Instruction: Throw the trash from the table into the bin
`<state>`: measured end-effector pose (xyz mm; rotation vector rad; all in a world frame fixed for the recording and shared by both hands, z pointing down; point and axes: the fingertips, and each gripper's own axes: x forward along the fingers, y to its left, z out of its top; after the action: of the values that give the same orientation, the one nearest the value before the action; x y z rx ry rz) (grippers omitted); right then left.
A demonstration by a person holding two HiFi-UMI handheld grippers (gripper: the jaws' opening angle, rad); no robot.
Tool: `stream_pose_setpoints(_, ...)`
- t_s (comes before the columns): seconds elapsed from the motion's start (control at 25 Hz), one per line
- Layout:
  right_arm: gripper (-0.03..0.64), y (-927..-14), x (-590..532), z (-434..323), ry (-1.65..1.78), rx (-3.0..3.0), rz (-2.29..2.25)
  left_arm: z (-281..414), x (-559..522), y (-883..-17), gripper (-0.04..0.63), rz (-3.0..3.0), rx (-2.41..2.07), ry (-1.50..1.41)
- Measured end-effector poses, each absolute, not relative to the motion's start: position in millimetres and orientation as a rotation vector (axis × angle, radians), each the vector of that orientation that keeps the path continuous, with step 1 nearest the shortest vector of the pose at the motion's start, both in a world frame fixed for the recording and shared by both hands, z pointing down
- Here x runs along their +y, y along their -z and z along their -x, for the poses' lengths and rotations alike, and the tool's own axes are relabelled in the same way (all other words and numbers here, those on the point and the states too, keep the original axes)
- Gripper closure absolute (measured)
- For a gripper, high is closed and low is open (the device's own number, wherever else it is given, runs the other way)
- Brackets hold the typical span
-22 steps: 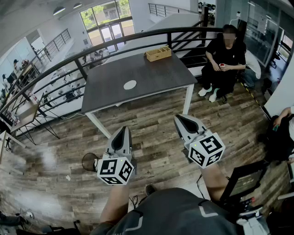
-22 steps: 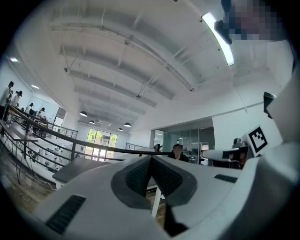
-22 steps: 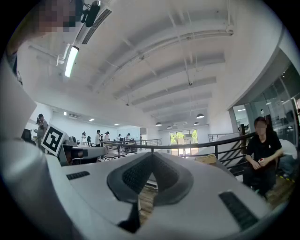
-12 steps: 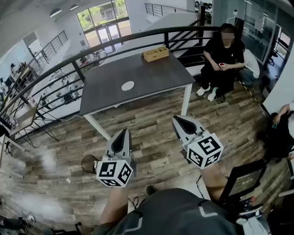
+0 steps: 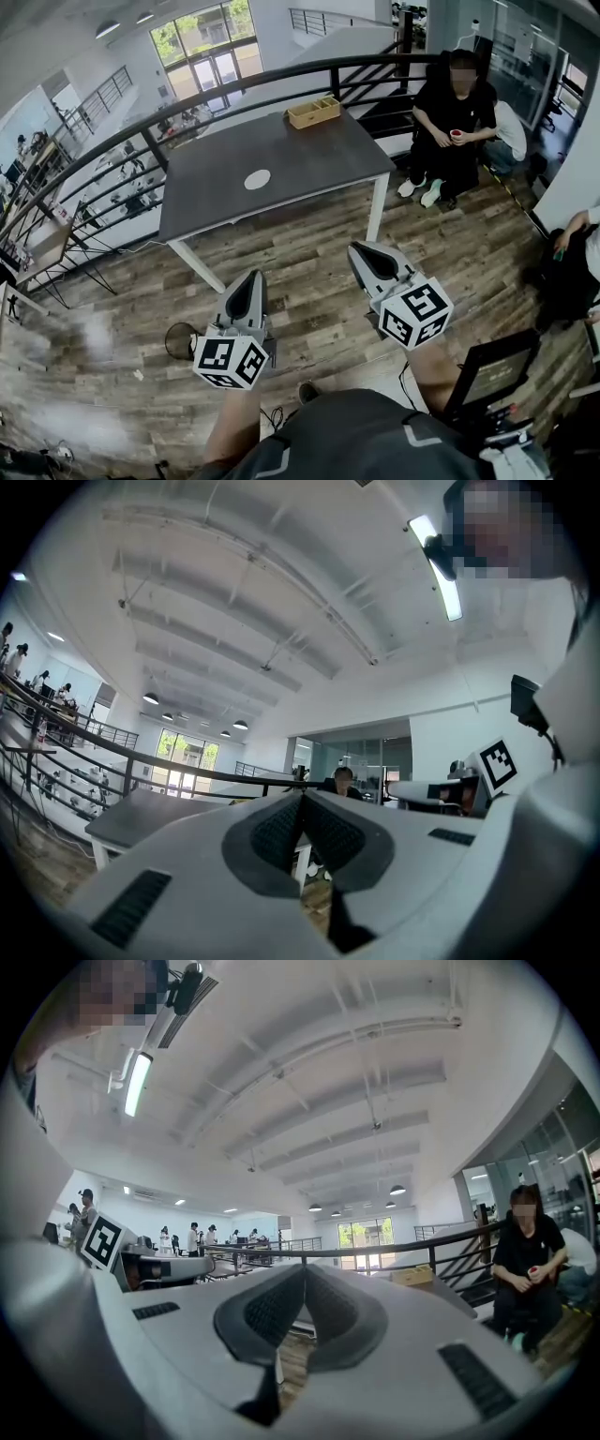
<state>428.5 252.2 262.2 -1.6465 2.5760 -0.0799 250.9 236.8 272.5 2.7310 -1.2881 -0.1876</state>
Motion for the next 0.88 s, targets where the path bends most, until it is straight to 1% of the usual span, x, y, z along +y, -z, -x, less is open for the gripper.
stream_pose_setpoints(0.28,0.604,-264.5,236.8,-415.4,0.099,2.558,1.652,-237.5,223.0,-272.5,0.586,-2.736,-1.253,0.209)
stream_pose_setpoints(0.56,0.604,-272.3,214.3,-383.2,0.086,2.558,1.673,-209.4,198.7,-286.0,0.586,-2.741,-1.201,0.213)
stream_pose_setpoints(0.88,0.604,-273.4,194.9,-369.4,0.091,2.539,1.715,-192.2,174.1,-292.9,0.586,-2.740,-1.156,0.214)
